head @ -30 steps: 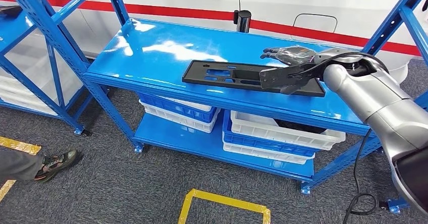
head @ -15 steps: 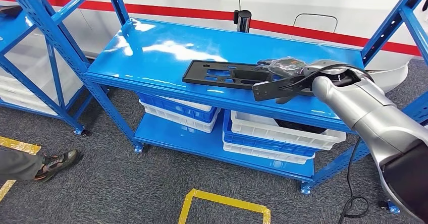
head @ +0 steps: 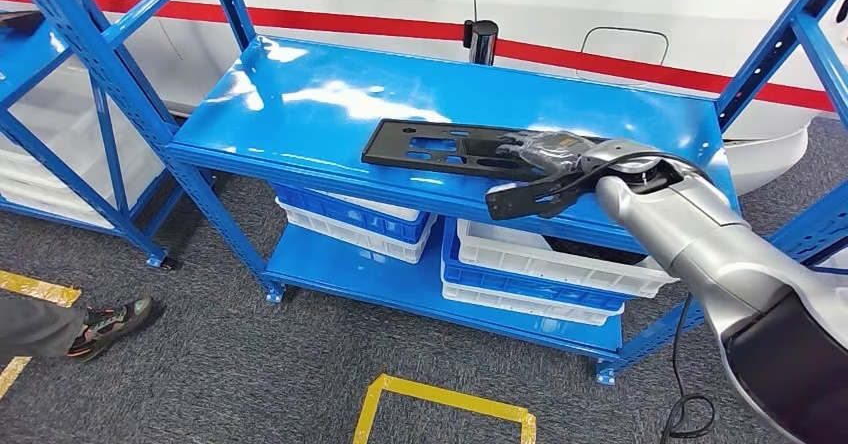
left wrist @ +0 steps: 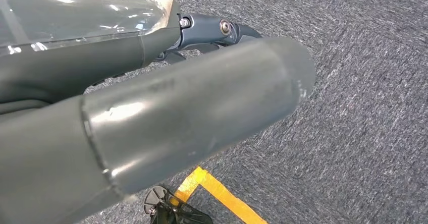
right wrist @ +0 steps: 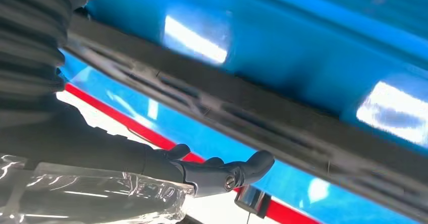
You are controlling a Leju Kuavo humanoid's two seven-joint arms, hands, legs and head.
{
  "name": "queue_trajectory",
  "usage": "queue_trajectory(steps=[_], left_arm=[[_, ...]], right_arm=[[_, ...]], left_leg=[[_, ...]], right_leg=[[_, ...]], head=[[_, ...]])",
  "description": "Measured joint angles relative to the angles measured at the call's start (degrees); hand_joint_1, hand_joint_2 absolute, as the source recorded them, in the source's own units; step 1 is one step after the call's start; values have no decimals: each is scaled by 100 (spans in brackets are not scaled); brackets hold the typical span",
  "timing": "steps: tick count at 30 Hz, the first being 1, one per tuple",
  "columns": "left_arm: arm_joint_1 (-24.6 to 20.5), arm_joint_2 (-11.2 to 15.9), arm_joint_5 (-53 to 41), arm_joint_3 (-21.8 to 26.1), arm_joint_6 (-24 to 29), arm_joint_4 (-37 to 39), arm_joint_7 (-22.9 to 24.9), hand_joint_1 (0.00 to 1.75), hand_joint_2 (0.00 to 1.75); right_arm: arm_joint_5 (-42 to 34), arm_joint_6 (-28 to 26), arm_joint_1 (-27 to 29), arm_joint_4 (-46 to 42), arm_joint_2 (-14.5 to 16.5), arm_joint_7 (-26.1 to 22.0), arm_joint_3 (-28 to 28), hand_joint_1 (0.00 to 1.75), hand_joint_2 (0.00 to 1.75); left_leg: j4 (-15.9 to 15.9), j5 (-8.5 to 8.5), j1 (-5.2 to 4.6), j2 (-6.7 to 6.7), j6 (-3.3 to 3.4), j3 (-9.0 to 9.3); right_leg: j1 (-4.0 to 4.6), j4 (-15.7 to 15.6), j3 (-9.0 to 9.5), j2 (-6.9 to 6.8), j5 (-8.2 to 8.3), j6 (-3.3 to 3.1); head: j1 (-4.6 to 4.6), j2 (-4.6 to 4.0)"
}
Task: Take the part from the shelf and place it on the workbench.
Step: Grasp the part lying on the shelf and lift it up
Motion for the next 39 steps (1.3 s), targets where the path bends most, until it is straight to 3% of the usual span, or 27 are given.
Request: queue_trajectory(steps=[11,21,39], left_arm=[[-10,-20,-71,103,10,0,-8,0,0],[-11,-48,-129,139,-4,0,-65,0,0],[-16,-66,-250,139,-37,0,-66,0,0]], right_arm=[[159,-191,140,631,548,15,56,0,175],[312,-1097,154,989,905,531,23,0,175],[531,-1612,-4,1246,1133,989,-230,0,175]], left_leg=[[0,0,0,3,0,4],[0,1,0,2,-1,4],[0,0,-1,1,0,4]], right_leg=[[0,0,1,2,0,0],[0,0,1,1,0,0],[0,0,1,1,0,0]], head=[[-1,0],[-1,0],[-1,0]])
